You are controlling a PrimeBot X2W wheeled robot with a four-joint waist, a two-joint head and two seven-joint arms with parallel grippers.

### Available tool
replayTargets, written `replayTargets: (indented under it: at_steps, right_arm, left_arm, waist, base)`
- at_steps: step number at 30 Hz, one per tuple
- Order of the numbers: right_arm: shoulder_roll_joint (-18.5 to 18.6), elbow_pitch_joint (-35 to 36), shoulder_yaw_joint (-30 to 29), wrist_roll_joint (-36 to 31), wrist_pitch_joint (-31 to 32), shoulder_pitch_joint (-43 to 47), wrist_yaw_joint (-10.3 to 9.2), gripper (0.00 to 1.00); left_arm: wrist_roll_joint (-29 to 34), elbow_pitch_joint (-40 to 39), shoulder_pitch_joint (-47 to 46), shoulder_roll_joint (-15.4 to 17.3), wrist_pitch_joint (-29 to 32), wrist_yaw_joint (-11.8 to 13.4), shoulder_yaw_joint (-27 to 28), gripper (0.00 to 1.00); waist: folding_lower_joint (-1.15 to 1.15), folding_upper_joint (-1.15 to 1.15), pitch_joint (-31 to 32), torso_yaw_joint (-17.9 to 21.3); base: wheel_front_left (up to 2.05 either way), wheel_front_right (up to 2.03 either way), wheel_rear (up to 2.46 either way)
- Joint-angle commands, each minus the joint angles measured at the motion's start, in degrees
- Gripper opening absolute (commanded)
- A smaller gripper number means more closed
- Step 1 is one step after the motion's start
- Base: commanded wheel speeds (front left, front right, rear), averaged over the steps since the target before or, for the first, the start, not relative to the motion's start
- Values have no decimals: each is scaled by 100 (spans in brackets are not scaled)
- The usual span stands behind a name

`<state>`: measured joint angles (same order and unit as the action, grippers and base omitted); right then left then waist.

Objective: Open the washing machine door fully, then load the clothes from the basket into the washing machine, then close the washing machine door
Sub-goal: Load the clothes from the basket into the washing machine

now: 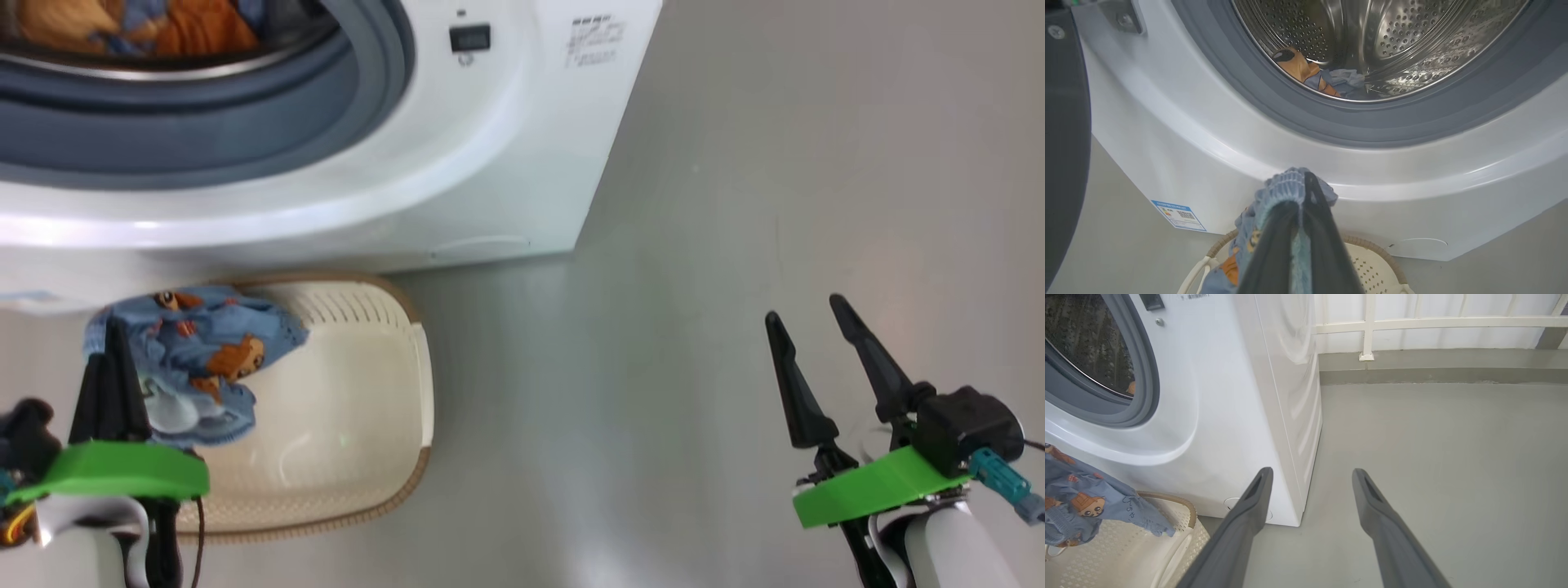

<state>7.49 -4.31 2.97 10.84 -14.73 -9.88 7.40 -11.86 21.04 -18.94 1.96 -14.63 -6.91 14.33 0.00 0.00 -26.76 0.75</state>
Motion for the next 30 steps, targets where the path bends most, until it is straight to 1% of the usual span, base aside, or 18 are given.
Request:
replayTargets:
  at_steps: [1,7,15,22,30]
  right_arm:
    - [31,92,107,65,-27,208,9,100]
    - [10,74,156,69,-27,346,9,100]
    - [-10,45,214,78,-27,493,9,100]
    - [9,15,231,75,-27,615,9,100]
    - [23,-1,236,102,-27,750,9,100]
  left_arm:
    - [82,-299,273,124,-37,-29,155,0]
    - [132,-661,590,103,-37,-34,173,0]
    - [168,-1402,1107,94,-37,3,163,0]
    - [145,-1994,1476,93,-37,115,27,0]
    - [134,-2468,1975,92,-37,251,-133,0]
  waist:
    - [0,0,538,0]
    - [0,0,893,33]
    - [0,0,1368,91]
    - [0,0,1704,87]
    - [0,0,2009,96]
  base:
    - [0,0,0]
    - [0,0,0]
    - [0,0,0]
    - [0,0,0]
    - [0,0,0]
